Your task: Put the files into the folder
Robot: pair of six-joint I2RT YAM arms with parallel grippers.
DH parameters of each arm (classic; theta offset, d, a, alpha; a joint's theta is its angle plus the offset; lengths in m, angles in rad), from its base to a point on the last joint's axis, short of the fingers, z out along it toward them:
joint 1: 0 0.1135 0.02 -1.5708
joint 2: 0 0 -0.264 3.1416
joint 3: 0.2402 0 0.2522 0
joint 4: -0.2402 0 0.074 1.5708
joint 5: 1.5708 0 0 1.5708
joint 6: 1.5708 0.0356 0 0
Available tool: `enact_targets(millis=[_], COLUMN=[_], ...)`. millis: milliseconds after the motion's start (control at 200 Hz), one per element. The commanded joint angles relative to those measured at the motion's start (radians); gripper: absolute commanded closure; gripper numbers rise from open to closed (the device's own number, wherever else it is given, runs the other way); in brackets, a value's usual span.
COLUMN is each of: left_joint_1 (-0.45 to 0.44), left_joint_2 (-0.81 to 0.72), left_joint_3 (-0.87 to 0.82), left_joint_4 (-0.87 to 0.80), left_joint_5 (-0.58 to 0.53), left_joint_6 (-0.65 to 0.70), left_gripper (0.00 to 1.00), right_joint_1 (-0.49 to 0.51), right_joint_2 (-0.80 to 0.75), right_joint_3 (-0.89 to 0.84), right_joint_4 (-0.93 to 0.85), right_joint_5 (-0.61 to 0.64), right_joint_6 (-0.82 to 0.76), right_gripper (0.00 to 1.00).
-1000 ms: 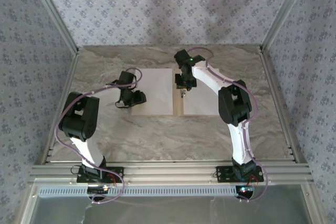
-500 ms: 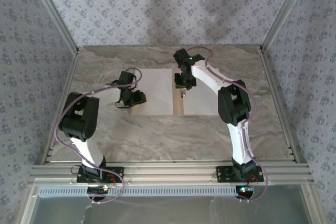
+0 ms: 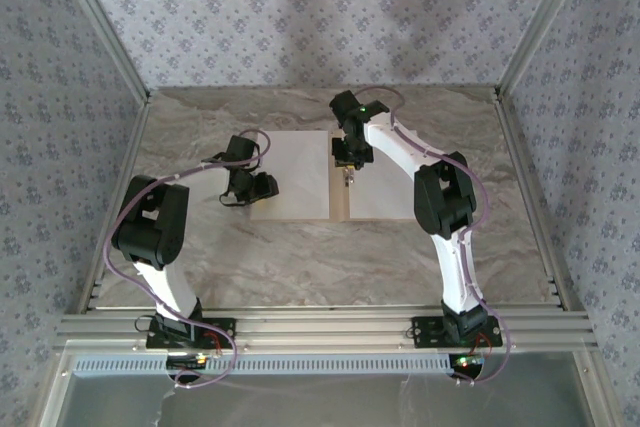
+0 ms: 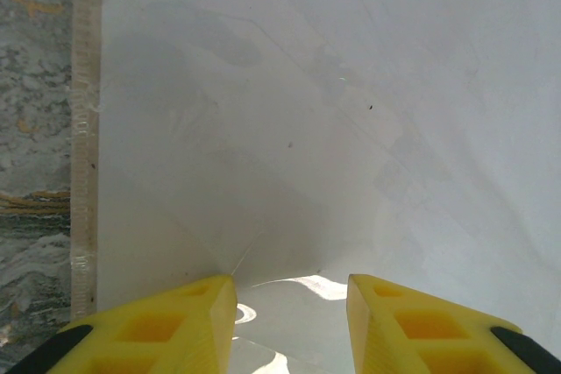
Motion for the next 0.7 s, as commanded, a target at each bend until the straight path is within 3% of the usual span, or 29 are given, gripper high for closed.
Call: enact_targets(millis=[0,695], left_joint_1=[-0.004,-0.004], left_joint_2=[-0.008,-0.009], left_joint_3=[-0.019,-0.017], left_joint_4=[-0.042,-0.048], left_joint_5=[-0.004,-0.001], left_joint_6=[-0.008,-0.010], left_gripper=[0.61,0.61], right_joint_1=[0.007,0.007], right_joint_2=[0.029,0.046], right_joint_3=[0.032,0.041], right_joint_4=[-0.039,-0.057], right_joint_5=[0.020,0.021], right_joint_6=[-0.015,-0.024], right_gripper=[0.76,0.80])
